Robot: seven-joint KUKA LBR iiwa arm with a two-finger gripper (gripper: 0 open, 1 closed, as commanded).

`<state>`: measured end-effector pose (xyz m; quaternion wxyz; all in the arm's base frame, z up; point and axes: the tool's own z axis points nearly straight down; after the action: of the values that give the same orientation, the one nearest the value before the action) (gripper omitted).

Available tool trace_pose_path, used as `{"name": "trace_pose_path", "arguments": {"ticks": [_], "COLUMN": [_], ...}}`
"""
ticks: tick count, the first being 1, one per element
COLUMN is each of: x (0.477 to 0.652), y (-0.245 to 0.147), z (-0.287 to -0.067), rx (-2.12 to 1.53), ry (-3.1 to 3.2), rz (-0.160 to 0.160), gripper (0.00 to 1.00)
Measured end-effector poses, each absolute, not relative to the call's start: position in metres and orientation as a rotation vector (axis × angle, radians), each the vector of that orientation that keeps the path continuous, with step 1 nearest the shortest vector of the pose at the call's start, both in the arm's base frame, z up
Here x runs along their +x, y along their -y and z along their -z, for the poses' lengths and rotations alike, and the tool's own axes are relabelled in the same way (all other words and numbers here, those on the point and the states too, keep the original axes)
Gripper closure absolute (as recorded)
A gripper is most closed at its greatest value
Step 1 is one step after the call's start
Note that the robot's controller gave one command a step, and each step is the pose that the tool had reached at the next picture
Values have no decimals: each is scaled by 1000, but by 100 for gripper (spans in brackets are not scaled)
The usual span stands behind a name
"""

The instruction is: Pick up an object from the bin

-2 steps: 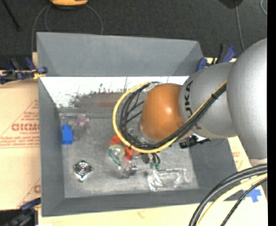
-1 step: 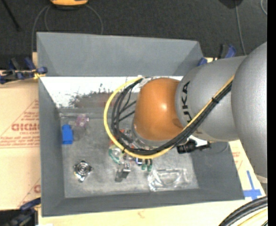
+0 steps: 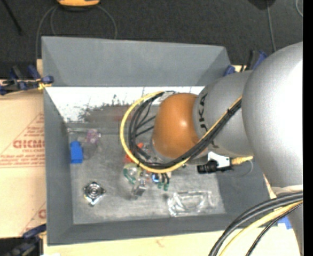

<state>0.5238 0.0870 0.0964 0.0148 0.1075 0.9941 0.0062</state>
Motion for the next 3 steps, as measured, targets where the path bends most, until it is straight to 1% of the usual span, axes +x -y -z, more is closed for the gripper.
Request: {"name": "trace_pose_path", "arguments": {"ticks": [1,2,3], "x": [517,515,577], "y": [-85,-84,-52], "z": [-89,-86,-114], "rx": [344,348,372], "ry": [-3117,-3123,-3109], "rz": [-9,-4,-2], "gripper": [100,0,0]}}
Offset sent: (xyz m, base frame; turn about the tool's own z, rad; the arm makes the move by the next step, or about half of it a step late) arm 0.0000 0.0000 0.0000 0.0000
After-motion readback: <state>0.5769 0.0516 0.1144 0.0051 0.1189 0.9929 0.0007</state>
